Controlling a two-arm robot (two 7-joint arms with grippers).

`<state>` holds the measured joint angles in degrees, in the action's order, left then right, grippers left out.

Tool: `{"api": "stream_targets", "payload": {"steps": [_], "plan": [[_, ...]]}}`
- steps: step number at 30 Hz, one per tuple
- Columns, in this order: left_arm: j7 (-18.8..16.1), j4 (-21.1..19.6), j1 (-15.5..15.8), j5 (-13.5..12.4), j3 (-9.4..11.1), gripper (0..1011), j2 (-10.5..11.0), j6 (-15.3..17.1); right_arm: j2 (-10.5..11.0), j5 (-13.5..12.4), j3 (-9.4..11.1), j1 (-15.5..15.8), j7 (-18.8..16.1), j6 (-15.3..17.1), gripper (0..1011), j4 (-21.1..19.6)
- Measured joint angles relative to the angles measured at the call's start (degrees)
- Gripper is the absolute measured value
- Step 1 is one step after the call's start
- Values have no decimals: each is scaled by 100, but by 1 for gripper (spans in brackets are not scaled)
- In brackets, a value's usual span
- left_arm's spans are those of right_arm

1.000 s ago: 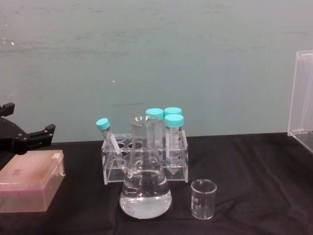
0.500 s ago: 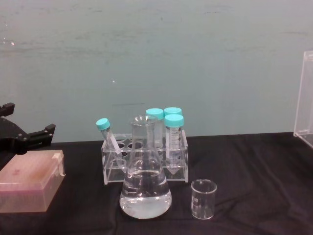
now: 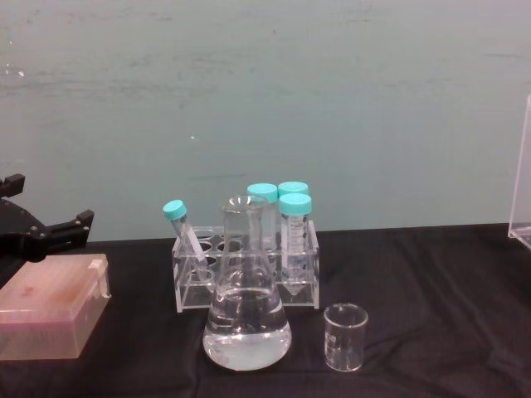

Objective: Place the experimental apparatus aside using one hand.

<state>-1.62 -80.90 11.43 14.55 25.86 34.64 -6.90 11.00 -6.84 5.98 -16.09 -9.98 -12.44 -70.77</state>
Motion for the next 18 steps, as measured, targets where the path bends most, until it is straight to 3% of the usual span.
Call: {"api": "stream_targets", "payload": {"steps": [18], "plan": [[0, 0, 0, 0, 0, 1000, 0, 0, 1, -28, -7, -171, -27, -44, 607, 280]]}}
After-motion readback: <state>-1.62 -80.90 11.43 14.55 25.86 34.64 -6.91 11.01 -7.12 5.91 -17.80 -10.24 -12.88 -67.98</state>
